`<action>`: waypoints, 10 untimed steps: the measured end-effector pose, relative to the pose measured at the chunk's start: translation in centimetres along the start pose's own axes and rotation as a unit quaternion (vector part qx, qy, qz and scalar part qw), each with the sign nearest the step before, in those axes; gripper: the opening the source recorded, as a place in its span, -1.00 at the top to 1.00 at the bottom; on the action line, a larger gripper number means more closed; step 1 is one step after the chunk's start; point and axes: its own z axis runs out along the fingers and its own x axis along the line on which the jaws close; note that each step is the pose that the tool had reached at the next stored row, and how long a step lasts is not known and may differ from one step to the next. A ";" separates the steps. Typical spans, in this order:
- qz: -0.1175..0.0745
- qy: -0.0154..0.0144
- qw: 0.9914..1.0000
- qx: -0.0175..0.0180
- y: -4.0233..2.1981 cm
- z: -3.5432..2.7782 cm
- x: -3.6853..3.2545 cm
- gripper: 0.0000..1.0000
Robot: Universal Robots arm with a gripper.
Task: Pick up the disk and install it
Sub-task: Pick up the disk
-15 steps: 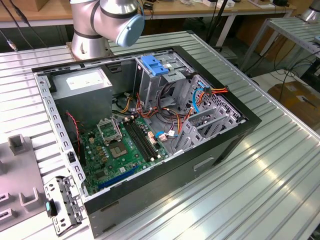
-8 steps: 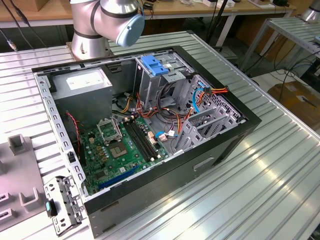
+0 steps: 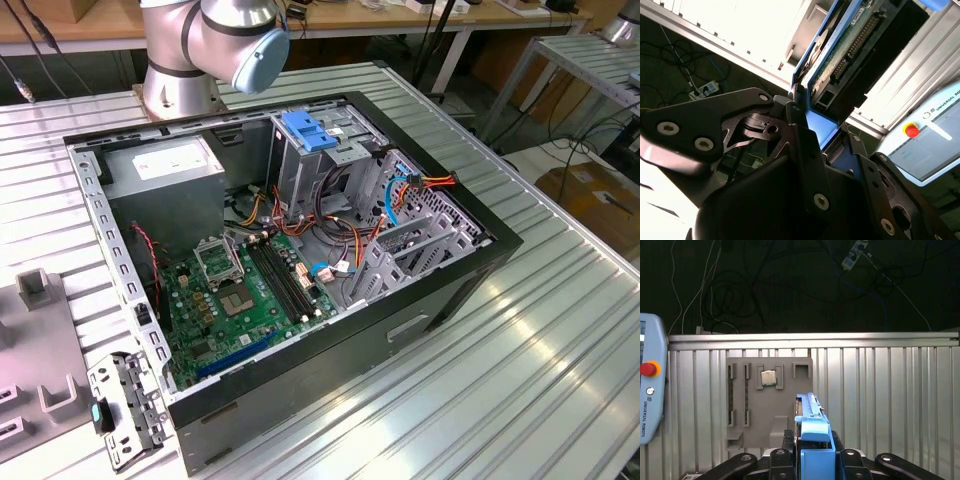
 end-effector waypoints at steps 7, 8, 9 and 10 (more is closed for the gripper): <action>0.000 0.000 1.000 0.000 0.00 0.00 0.05 0.26; 0.000 0.000 1.000 0.000 0.00 0.00 0.05 0.26; 0.000 0.000 1.000 0.000 0.00 0.00 0.06 0.26; 0.000 0.000 1.000 0.000 0.00 0.00 0.06 0.26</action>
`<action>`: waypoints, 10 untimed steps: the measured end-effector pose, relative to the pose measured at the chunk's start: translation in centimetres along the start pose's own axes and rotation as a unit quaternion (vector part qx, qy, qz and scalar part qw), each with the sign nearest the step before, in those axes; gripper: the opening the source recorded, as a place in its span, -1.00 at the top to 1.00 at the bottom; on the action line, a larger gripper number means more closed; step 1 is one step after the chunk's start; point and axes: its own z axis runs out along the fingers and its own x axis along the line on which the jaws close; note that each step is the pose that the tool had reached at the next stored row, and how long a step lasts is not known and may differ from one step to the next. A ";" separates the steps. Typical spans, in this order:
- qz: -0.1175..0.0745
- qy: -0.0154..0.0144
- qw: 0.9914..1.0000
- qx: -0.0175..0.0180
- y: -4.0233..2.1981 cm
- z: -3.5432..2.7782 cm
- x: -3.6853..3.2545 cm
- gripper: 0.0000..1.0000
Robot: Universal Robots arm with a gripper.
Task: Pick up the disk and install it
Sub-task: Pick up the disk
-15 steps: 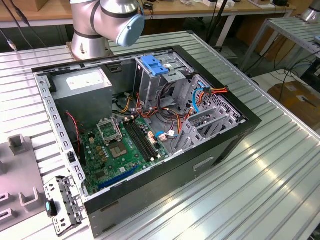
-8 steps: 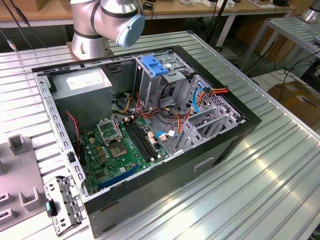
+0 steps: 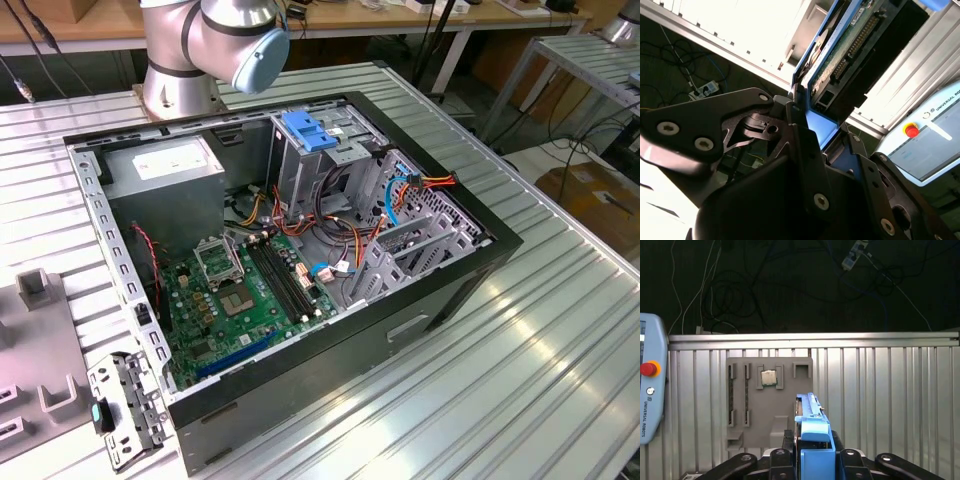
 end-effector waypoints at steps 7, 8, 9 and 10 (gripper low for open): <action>0.000 0.000 1.000 0.000 -0.53 -0.01 -0.01 0.26; 0.000 0.000 1.000 0.000 -0.68 -0.01 -0.01 0.26; 0.000 0.000 1.000 0.000 -0.84 -0.01 -0.01 0.26; 0.000 0.000 1.000 0.000 -1.02 -0.01 -0.02 0.26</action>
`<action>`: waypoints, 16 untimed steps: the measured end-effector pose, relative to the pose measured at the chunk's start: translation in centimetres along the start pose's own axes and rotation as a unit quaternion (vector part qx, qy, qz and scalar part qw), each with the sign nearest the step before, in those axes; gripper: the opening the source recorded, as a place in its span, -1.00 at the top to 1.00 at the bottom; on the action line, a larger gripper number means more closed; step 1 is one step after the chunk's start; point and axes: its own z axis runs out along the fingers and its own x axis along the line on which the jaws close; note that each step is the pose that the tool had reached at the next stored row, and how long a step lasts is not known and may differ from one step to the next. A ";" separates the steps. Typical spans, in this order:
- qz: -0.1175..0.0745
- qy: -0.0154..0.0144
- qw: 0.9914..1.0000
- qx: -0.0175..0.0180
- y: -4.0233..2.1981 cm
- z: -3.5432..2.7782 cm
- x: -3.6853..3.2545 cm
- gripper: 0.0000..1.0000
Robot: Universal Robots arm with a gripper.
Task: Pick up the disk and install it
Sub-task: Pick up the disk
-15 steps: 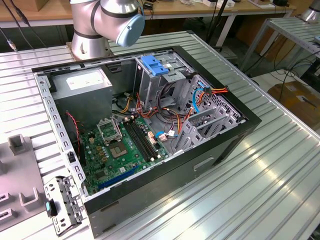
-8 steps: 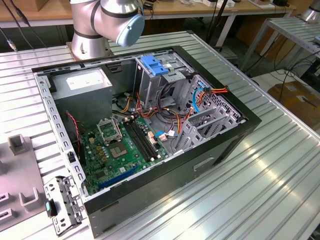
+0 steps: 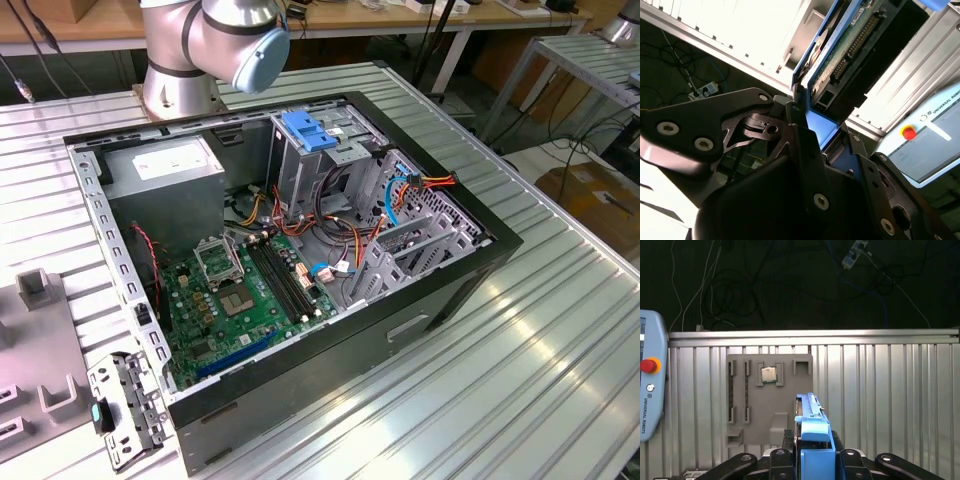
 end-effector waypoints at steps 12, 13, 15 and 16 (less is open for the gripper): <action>0.000 0.000 1.000 -0.001 -1.79 -0.04 0.70 0.26; 0.000 0.000 1.000 -0.002 -2.04 -0.04 0.72 0.26; 0.000 0.000 1.000 -0.002 -2.63 -0.05 0.75 0.26; 0.000 0.000 1.000 -0.002 -2.89 -0.05 0.77 0.26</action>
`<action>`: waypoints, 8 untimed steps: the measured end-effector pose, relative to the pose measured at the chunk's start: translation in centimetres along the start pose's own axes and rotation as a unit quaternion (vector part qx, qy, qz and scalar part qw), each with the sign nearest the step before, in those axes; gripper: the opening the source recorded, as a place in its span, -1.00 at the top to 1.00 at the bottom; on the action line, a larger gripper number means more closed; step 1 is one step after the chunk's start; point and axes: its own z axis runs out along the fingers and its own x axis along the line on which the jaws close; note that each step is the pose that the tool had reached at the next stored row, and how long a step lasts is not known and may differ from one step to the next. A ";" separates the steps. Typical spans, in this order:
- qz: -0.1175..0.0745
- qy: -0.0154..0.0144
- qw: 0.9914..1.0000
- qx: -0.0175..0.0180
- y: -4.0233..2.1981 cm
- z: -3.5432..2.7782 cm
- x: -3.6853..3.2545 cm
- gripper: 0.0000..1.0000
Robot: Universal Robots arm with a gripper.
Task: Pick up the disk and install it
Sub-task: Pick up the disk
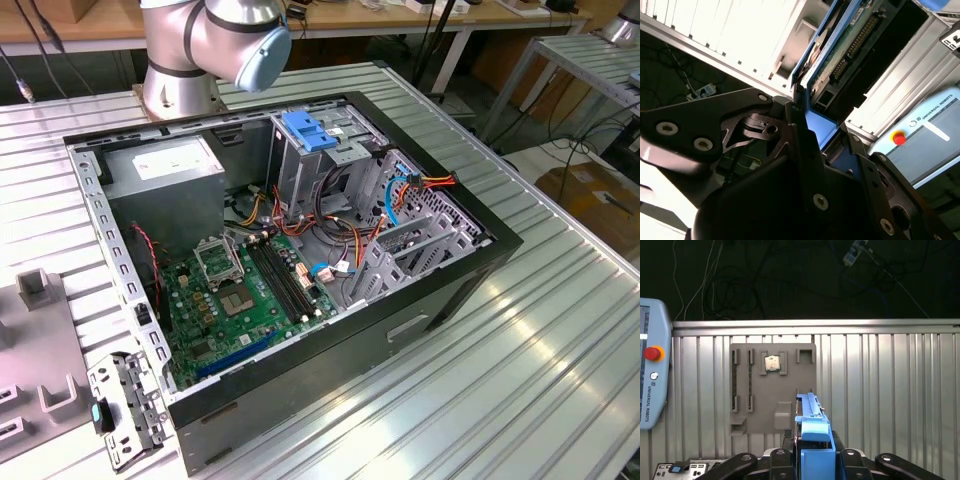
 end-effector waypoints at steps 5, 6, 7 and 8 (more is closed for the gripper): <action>0.000 0.000 1.000 -0.001 -1.07 -0.02 0.04 0.26; 0.000 0.000 1.000 -0.001 -1.28 -0.02 0.05 0.26; 0.000 0.000 1.000 -0.001 -1.45 -0.03 0.06 0.26; 0.000 0.000 1.000 -0.001 -1.66 -0.03 0.06 0.26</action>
